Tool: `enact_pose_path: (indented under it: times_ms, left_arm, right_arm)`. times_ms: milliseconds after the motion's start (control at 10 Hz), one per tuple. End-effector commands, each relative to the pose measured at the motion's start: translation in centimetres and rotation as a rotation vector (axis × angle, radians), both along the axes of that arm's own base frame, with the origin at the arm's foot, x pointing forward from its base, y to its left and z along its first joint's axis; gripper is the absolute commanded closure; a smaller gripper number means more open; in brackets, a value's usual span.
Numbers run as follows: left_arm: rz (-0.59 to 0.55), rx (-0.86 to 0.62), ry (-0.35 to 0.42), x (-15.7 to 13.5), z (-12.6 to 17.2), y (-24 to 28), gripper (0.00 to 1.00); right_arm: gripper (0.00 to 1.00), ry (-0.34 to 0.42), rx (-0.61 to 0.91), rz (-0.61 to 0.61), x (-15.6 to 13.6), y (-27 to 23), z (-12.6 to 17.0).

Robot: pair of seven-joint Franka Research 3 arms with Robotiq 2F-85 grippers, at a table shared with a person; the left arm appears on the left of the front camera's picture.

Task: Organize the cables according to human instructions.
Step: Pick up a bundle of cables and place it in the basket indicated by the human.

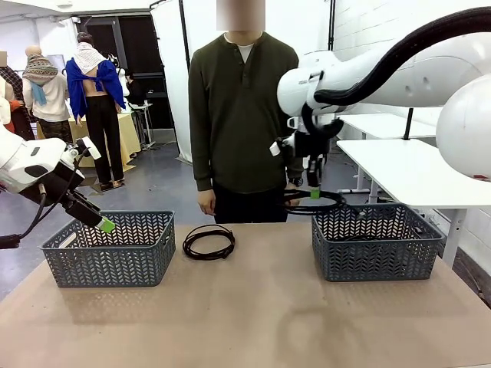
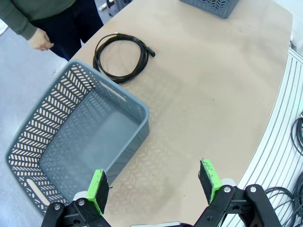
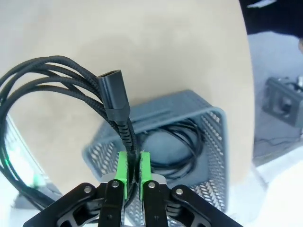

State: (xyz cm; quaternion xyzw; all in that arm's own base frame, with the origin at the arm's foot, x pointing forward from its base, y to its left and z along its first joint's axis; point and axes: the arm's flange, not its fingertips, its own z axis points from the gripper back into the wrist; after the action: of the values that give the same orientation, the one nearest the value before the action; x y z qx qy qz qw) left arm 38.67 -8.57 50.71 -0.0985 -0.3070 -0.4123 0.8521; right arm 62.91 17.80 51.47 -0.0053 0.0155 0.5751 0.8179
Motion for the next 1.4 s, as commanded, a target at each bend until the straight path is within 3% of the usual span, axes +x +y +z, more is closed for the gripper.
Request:
enact_pose_path:
  times_ms: [0,200,500,900,1300]
  left_arm:
    - [0.002,-0.016,0.0,0.2,-0.1,0.2,0.0]
    - [0.002,-0.016,0.0,0.2,-0.1,0.2,0.0]
    - [0.002,-0.016,0.0,0.2,-0.1,0.2,0.0]
    - [0.002,-0.016,0.0,0.2,-0.1,0.2,0.0]
    - [0.002,-0.016,0.0,0.2,-0.1,0.2,0.0]
  right_arm:
    - [1.0,-0.067,-0.02,0.144,0.7,-3.4,0.7]
    - [1.0,-0.153,-0.06,0.199,1.6,-6.7,0.5]
    - [1.0,-0.134,-0.057,0.211,3.6,-10.9,-1.0]
    - [1.0,-0.102,-0.035,0.175,6.3,-12.3,-3.1]
    - [1.0,-0.095,-0.06,0.165,5.3,-12.4,-3.6]
